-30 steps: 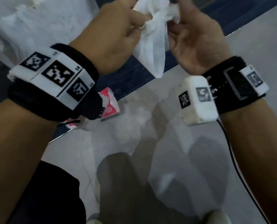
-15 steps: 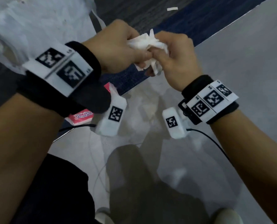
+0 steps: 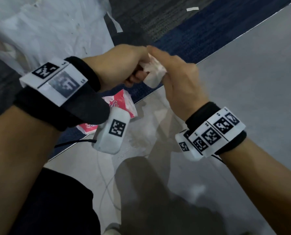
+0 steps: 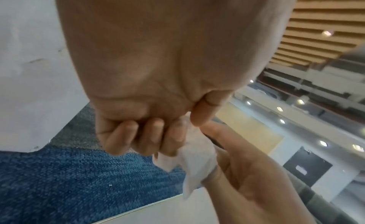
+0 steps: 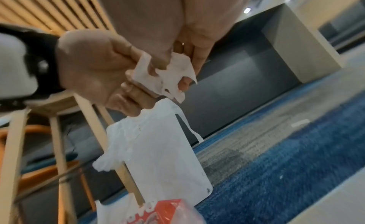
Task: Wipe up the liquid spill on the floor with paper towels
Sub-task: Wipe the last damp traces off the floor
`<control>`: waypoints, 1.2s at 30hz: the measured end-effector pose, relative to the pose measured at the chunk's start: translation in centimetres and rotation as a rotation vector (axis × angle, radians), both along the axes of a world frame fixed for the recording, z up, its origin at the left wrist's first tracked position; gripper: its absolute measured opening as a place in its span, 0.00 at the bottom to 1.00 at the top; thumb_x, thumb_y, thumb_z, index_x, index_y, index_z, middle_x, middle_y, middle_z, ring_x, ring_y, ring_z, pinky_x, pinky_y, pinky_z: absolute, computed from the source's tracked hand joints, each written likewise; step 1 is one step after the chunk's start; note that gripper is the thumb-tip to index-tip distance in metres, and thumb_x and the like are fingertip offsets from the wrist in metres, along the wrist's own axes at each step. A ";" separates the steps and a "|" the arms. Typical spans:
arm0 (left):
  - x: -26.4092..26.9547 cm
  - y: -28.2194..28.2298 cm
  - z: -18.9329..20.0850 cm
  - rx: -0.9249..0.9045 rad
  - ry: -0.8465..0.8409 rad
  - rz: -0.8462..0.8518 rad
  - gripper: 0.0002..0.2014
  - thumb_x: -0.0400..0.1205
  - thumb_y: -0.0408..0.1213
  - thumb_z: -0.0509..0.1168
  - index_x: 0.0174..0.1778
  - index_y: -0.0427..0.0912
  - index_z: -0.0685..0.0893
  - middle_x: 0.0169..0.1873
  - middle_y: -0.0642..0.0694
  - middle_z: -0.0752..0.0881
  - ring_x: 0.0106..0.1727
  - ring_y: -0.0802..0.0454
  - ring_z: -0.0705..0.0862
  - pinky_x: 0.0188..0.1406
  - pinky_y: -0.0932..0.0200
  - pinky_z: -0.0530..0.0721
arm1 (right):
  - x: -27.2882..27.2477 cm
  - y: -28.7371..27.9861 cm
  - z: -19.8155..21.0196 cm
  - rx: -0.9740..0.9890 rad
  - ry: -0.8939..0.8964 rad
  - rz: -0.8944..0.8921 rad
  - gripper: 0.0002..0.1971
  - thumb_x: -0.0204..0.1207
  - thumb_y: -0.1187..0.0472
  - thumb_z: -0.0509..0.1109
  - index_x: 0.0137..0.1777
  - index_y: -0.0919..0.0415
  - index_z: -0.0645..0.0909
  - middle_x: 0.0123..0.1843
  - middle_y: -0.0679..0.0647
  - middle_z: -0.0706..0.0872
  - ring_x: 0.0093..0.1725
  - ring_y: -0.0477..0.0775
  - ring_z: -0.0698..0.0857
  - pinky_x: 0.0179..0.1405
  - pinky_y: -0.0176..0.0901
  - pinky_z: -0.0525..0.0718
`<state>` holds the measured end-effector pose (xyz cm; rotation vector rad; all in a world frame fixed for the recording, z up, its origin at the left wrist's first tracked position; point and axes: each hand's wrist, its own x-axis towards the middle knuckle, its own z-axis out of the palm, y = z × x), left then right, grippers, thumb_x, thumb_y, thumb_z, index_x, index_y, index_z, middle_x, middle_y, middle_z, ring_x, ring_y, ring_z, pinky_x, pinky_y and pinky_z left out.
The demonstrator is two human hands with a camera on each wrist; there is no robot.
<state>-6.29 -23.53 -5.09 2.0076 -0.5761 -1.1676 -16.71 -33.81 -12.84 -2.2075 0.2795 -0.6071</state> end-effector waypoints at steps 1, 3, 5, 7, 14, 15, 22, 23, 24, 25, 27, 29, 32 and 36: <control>0.1 -0.1 -0.3 0.027 -0.058 -0.033 0.13 0.78 0.33 0.54 0.27 0.43 0.69 0.22 0.47 0.68 0.24 0.51 0.61 0.29 0.53 0.55 | -0.1 -0.2 0.1 0.048 -0.034 -0.040 0.17 0.79 0.66 0.60 0.66 0.60 0.80 0.47 0.59 0.87 0.41 0.52 0.83 0.39 0.38 0.79; 0.1 -0.2 -0.8 0.104 -0.290 -0.176 0.18 0.84 0.30 0.54 0.26 0.44 0.68 0.21 0.49 0.68 0.20 0.56 0.65 0.22 0.63 0.61 | -0.2 -0.4 -0.4 0.039 -0.100 -0.109 0.11 0.76 0.69 0.66 0.56 0.62 0.84 0.39 0.56 0.87 0.35 0.51 0.81 0.34 0.46 0.80; 0.1 0.0 -1.4 0.129 -0.412 -0.299 0.19 0.86 0.29 0.53 0.27 0.41 0.71 0.22 0.48 0.68 0.19 0.60 0.65 0.19 0.71 0.64 | 0.0 -0.1 -1.4 0.021 -0.112 -0.140 0.08 0.73 0.71 0.69 0.48 0.63 0.87 0.36 0.56 0.85 0.34 0.51 0.79 0.33 0.45 0.77; 0.2 0.5 -2.4 0.151 -0.348 -0.342 0.18 0.86 0.29 0.52 0.29 0.35 0.73 0.21 0.47 0.67 0.18 0.59 0.63 0.20 0.70 0.64 | -0.1 0.3 -2.2 0.006 -0.089 -0.125 0.08 0.69 0.72 0.70 0.45 0.64 0.87 0.35 0.57 0.84 0.33 0.50 0.77 0.33 0.39 0.74; 1.6 3.9 -7.0 0.527 -0.418 -0.616 0.22 0.86 0.54 0.49 0.67 0.46 0.77 0.66 0.44 0.82 0.57 0.50 0.82 0.62 0.54 0.77 | -1.5 -0.2 -9.2 -0.015 0.389 -0.106 0.20 0.70 0.78 0.62 0.55 0.60 0.86 0.44 0.58 0.88 0.44 0.58 0.85 0.43 0.35 0.74; 1.7 4.7 -7.7 0.613 -0.461 -0.671 0.23 0.86 0.53 0.50 0.74 0.48 0.72 0.74 0.45 0.76 0.67 0.48 0.78 0.69 0.54 0.72 | -1.9 0.0 -10.7 -0.049 0.461 -0.089 0.21 0.70 0.77 0.61 0.58 0.60 0.85 0.46 0.60 0.88 0.46 0.62 0.85 0.45 0.40 0.78; 2.4 8.1 -11.7 0.892 -0.565 -0.820 0.29 0.85 0.58 0.45 0.83 0.59 0.49 0.85 0.45 0.50 0.84 0.43 0.55 0.82 0.45 0.53 | -1.2 2.6 -15.6 -0.135 0.634 0.011 0.20 0.73 0.74 0.65 0.62 0.57 0.83 0.53 0.60 0.81 0.47 0.67 0.83 0.42 0.52 0.83; 2.9 8.5 -12.1 0.923 -0.559 -0.801 0.30 0.85 0.57 0.45 0.84 0.58 0.47 0.85 0.45 0.52 0.83 0.43 0.57 0.81 0.46 0.55 | -0.6 3.0 -15.7 -0.144 0.631 0.012 0.18 0.73 0.73 0.65 0.61 0.58 0.83 0.53 0.61 0.80 0.48 0.67 0.83 0.42 0.51 0.81; 3.4 8.9 -12.4 0.970 -0.547 -0.800 0.30 0.86 0.55 0.46 0.84 0.57 0.44 0.84 0.44 0.55 0.82 0.43 0.61 0.79 0.49 0.59 | 0.2 3.5 -15.6 -0.140 0.645 0.014 0.16 0.74 0.71 0.65 0.60 0.61 0.82 0.54 0.62 0.80 0.49 0.66 0.83 0.42 0.50 0.79; 3.9 9.4 -12.6 1.029 -0.526 -0.800 0.31 0.87 0.53 0.47 0.84 0.55 0.42 0.84 0.42 0.57 0.80 0.43 0.65 0.77 0.51 0.63 | 1.0 4.0 -15.7 -0.130 0.655 0.020 0.14 0.75 0.69 0.64 0.59 0.62 0.81 0.55 0.63 0.80 0.52 0.66 0.82 0.45 0.50 0.79; 4.6 10.0 -12.9 1.125 -0.481 -0.785 0.31 0.88 0.47 0.48 0.85 0.51 0.42 0.82 0.39 0.60 0.78 0.42 0.68 0.74 0.53 0.68 | 2.2 5.5 -15.7 -0.164 0.679 0.079 0.12 0.78 0.68 0.62 0.60 0.63 0.80 0.60 0.64 0.79 0.59 0.66 0.80 0.52 0.51 0.78; 5.4 10.3 -13.2 1.151 -0.503 -0.783 0.28 0.88 0.44 0.50 0.84 0.45 0.53 0.80 0.40 0.65 0.77 0.42 0.70 0.74 0.53 0.69 | 2.6 7.8 -15.8 -0.217 0.679 0.183 0.13 0.81 0.69 0.59 0.63 0.63 0.78 0.63 0.64 0.78 0.63 0.65 0.78 0.55 0.51 0.76; 6.3 10.7 -13.5 1.181 -0.565 -0.791 0.20 0.87 0.38 0.53 0.75 0.35 0.71 0.72 0.39 0.77 0.71 0.43 0.78 0.70 0.54 0.75 | 0.7 12.3 -16.4 -0.218 0.743 0.468 0.14 0.83 0.66 0.59 0.67 0.65 0.75 0.64 0.66 0.78 0.64 0.66 0.78 0.60 0.53 0.77; 6.5 11.5 -13.4 1.240 -0.589 -0.773 0.18 0.88 0.35 0.51 0.72 0.35 0.74 0.70 0.40 0.79 0.70 0.45 0.79 0.65 0.57 0.76 | -1.1 15.7 -15.6 -0.206 0.678 0.698 0.09 0.72 0.73 0.71 0.51 0.70 0.84 0.58 0.71 0.80 0.55 0.73 0.83 0.39 0.58 0.86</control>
